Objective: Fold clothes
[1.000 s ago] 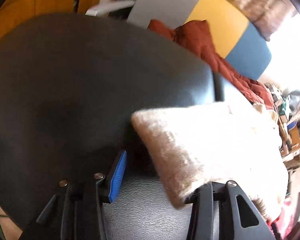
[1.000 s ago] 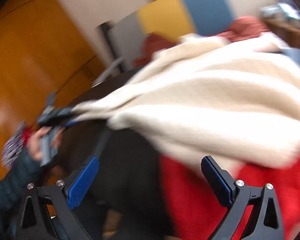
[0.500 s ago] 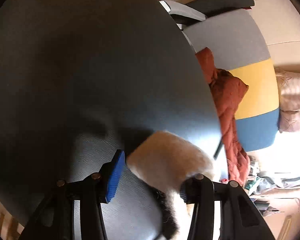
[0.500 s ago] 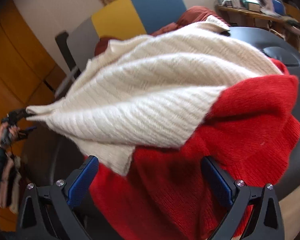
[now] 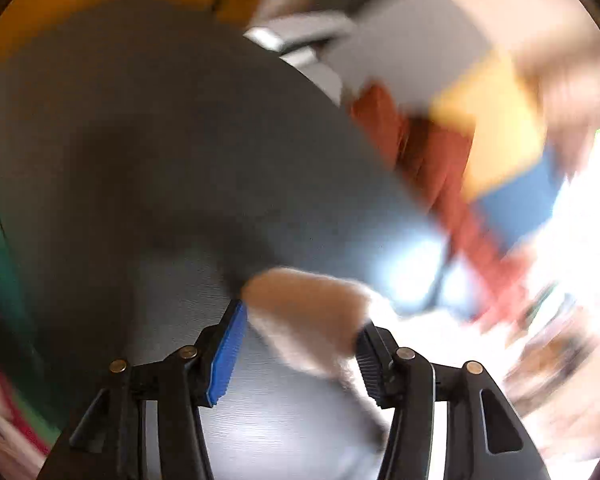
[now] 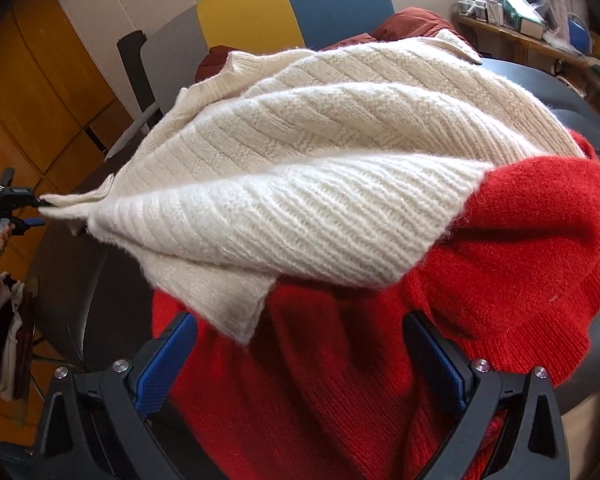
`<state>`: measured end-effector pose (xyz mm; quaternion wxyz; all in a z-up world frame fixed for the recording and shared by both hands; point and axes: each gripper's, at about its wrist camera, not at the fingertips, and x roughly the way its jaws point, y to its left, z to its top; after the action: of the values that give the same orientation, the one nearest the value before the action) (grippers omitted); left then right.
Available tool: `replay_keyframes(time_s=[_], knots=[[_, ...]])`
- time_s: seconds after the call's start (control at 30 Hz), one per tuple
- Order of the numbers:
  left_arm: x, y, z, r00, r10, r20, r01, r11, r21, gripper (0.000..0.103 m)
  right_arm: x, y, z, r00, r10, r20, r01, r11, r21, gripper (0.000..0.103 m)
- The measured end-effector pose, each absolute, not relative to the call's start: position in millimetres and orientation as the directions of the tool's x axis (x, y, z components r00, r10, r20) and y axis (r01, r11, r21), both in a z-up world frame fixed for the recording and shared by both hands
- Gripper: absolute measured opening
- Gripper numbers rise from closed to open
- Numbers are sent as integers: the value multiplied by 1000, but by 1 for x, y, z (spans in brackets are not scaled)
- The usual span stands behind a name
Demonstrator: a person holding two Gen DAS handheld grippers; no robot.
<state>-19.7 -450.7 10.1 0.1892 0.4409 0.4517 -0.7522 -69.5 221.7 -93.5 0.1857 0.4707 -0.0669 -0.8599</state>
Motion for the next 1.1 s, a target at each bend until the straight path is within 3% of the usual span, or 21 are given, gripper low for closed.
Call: replay_keyframes(time_s=[0.1,0.23,0.33,0.5,0.6,0.67,0.83,0.9,1.1], knots=[[6,-475,20,-591,24,-807,735,-397,-550,53,-69,217,-94,-494,-377,-784,257,-924,282,103],[27,-461,35,-660,-27,-751,702,-380,-603,53,-67,219,-95,-499,-377,-780,255,-924,284,103],[17,-414,33,-694,59,-717,619,-460,-637,54,-67,216,-96,-505,-372,-779,255,-926,278,103],[-13,-300,-25,-588,420,-691,386,-605,-696,55,-66,214,-97,-517,-368,-773,259,-928,268,103],[-27,-228,-58,-496,555,-668,304,-609,-732,55,-64,215,-97,-522,-373,-767,266,-926,269,103],[-56,-210,-75,-487,565,-666,300,-608,-735,55,-62,217,-98,-527,-381,-760,271,-923,274,103],[-17,-165,-66,-577,547,-606,279,-565,-776,62,-57,220,-99,-538,-398,-743,284,-916,284,103],[7,-161,-73,-569,547,-614,281,-572,-770,64,-55,221,-100,-544,-403,-736,289,-914,286,103],[-18,-111,-79,-563,466,-682,347,-616,-707,61,-47,222,-101,-567,-409,-715,298,-911,286,103]])
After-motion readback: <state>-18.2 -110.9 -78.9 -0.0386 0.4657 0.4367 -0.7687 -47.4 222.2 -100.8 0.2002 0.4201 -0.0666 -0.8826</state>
